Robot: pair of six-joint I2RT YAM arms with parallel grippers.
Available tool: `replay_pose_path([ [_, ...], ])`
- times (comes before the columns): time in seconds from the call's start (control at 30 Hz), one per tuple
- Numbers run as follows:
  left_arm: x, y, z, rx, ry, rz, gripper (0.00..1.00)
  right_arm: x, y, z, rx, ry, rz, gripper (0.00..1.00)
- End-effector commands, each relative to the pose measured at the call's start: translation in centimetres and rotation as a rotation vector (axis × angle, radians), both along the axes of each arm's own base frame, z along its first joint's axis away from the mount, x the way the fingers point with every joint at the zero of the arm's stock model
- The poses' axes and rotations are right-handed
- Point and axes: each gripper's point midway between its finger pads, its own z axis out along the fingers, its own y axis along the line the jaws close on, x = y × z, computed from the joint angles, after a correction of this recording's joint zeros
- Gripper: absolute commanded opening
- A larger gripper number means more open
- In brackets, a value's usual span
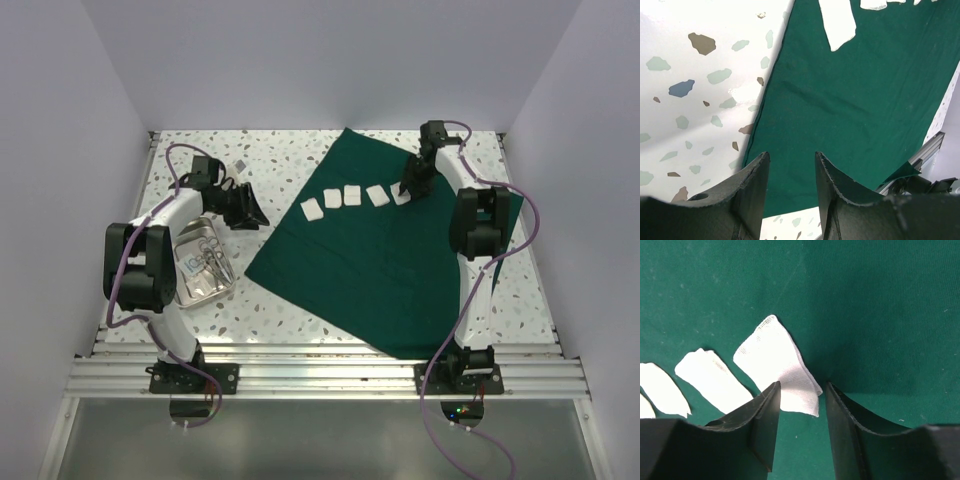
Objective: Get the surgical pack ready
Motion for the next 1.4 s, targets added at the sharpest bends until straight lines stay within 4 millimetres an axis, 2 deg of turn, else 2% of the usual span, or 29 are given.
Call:
replay_pose_path([
  [0.0, 0.7, -0.5, 1.0, -0.017, -0.038, -0.029, 0.45, 1.3, 0.1, 0.5, -0.001, -0.043, 0.015, 0.43],
  [0.23, 0.6, -0.6, 1.0, -0.023, -0.034, -0.031, 0.45, 1.5, 0.3, 0.8, 0.012, -0.049, 0.008, 0.34],
  [0.43, 0.5, -0.7, 0.8, -0.027, -0.027, -0.031, 0.45, 1.9, 0.2, 1.8, 0.017, -0.071, -0.005, 0.33],
  [0.63, 0.3, -0.8, 0.6, -0.033, -0.024, -0.035, 0.45, 2.0, 0.4, 3.0, 0.026, -0.092, -0.01, 0.24],
  [0.83, 0.3, -0.9, 0.7, -0.039, -0.025, -0.035, 0.45, 2.2, 0.9, 3.5, 0.061, -0.101, -0.022, 0.0],
  [1.0, 0.2, -0.8, 0.8, -0.037, -0.027, -0.034, 0.45, 2.6, 2.1, 5.0, 0.137, -0.13, -0.045, 0.0],
  [1.27, 0.2, -0.9, 0.7, -0.044, -0.024, -0.032, 0.45, 3.3, 4.1, 9.5, 0.269, -0.229, -0.07, 0.0],
  [1.37, 0.1, -0.9, 0.7, -0.045, -0.023, -0.033, 0.45, 3.1, 5.2, 10.3, 0.317, -0.238, -0.058, 0.0],
])
